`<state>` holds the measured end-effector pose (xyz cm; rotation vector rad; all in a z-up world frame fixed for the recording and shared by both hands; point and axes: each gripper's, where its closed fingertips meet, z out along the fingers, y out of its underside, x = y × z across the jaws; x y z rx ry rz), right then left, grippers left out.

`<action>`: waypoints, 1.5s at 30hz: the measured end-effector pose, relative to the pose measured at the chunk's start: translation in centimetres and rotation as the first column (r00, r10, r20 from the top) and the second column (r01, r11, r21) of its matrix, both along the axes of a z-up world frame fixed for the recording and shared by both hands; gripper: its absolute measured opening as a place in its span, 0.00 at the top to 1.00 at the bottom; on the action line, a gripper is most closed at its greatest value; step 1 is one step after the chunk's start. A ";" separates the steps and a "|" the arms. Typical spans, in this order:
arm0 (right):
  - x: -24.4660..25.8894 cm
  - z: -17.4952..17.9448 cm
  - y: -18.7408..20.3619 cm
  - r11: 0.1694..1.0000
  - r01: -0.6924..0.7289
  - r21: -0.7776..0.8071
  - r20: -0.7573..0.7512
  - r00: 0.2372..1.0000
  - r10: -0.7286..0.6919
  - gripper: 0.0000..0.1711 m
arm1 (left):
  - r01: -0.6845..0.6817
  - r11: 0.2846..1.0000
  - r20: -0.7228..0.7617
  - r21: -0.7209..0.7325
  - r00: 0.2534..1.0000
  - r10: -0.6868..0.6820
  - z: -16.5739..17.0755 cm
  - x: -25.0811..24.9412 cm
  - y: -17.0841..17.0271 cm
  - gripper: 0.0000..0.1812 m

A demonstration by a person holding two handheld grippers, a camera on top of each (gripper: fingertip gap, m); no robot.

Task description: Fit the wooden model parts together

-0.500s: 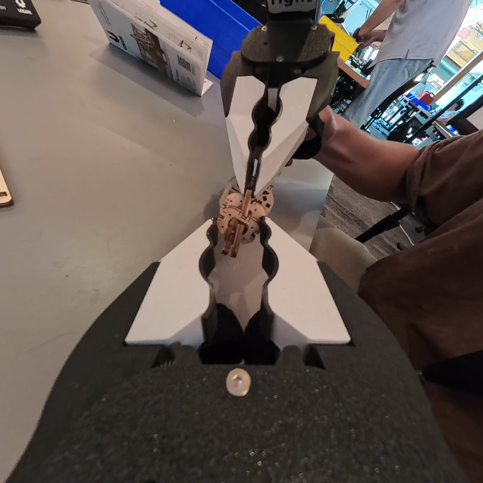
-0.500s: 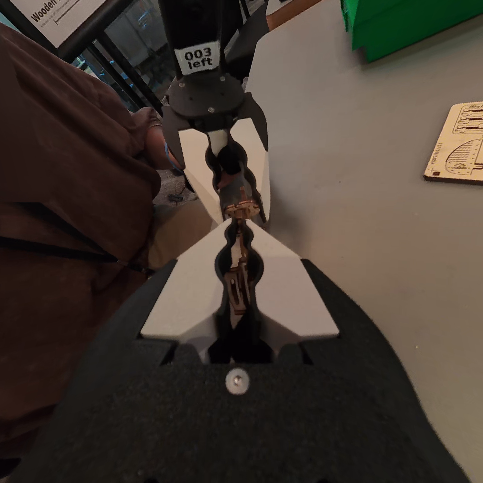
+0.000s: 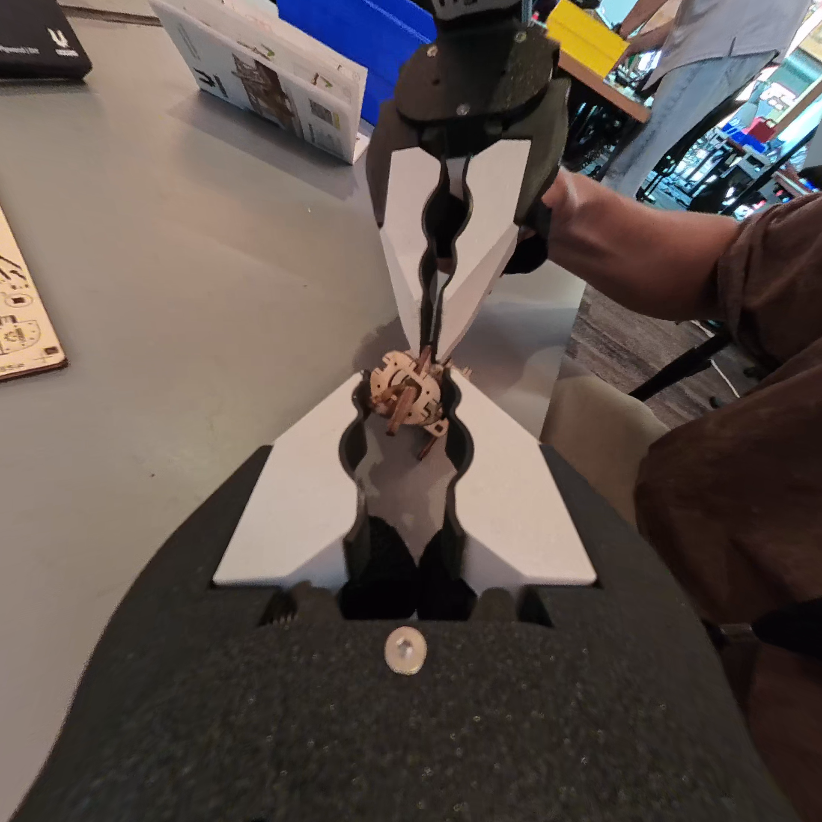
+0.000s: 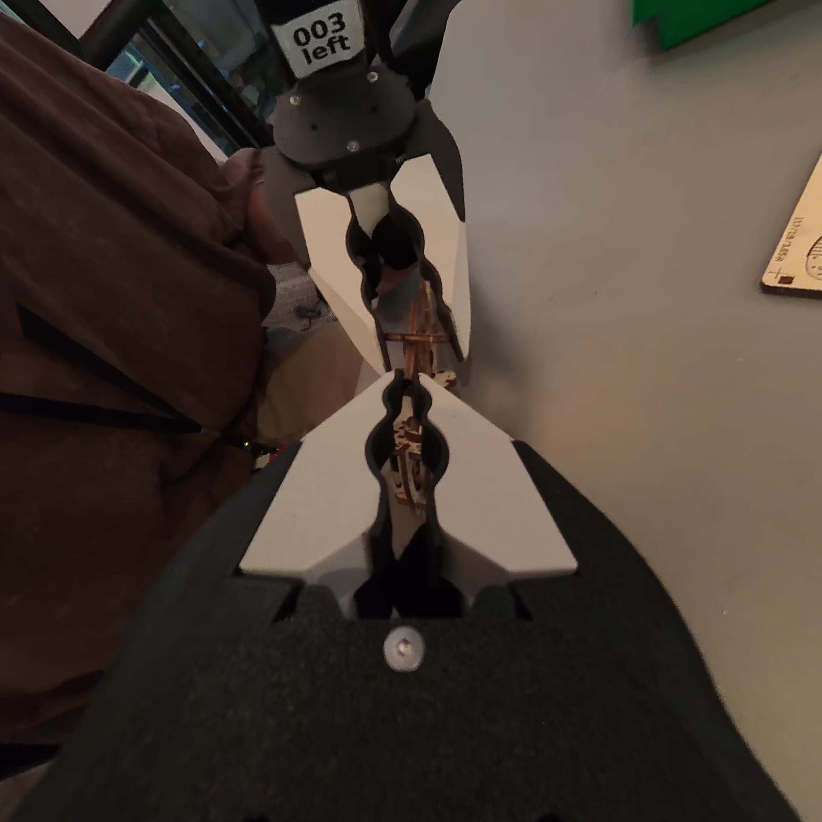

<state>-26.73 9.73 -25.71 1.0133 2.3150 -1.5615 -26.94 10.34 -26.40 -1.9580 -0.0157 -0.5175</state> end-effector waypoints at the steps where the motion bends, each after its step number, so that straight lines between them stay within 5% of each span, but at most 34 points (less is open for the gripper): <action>1: 0.0 0.0 0.0 1.000 0.002 -0.012 0.002 1.000 -0.002 0.99 | 0.011 1.000 0.007 0.009 1.000 -0.011 0.3 0.0 -0.3 0.83; 7: 0.1 0.0 0.5 1.000 0.016 0.007 -0.013 1.000 -0.016 0.99 | 0.000 1.000 0.017 0.018 1.000 -0.001 0.6 -1.2 -2.4 0.92; 25: -0.5 -0.1 0.1 0.999 0.035 0.023 -0.037 0.999 -0.034 0.98 | 0.032 0.999 0.073 -0.011 0.997 -0.032 0.2 -0.9 -2.4 0.99; 31: -0.5 -0.5 0.0 0.996 0.073 0.056 -0.088 0.994 -0.068 0.65 | 0.046 0.999 0.045 -0.021 0.998 -0.045 -0.2 -0.7 -2.5 1.00; 34: -0.8 -0.8 -1.0 0.992 0.076 0.099 -0.121 0.991 -0.064 0.60 | 0.064 0.998 0.014 -0.019 0.998 -0.064 0.0 -0.3 -2.3 1.00; 36: -1.0 -1.1 -1.8 0.988 0.070 0.134 -0.142 0.989 -0.051 0.62 | 0.080 0.997 0.002 -0.017 0.997 -0.080 0.1 0.2 -2.1 1.00; 39: -1.2 -1.2 -2.3 0.984 0.065 0.167 -0.165 0.986 -0.037 0.81 | 0.080 0.997 -0.024 -0.020 0.996 -0.081 0.2 0.3 -1.8 1.00; 45: -0.9 -0.9 -2.2 0.983 0.064 0.172 -0.176 0.984 -0.033 0.81 | 0.081 0.997 -0.032 0.003 0.996 -0.081 0.6 0.6 -1.9 1.00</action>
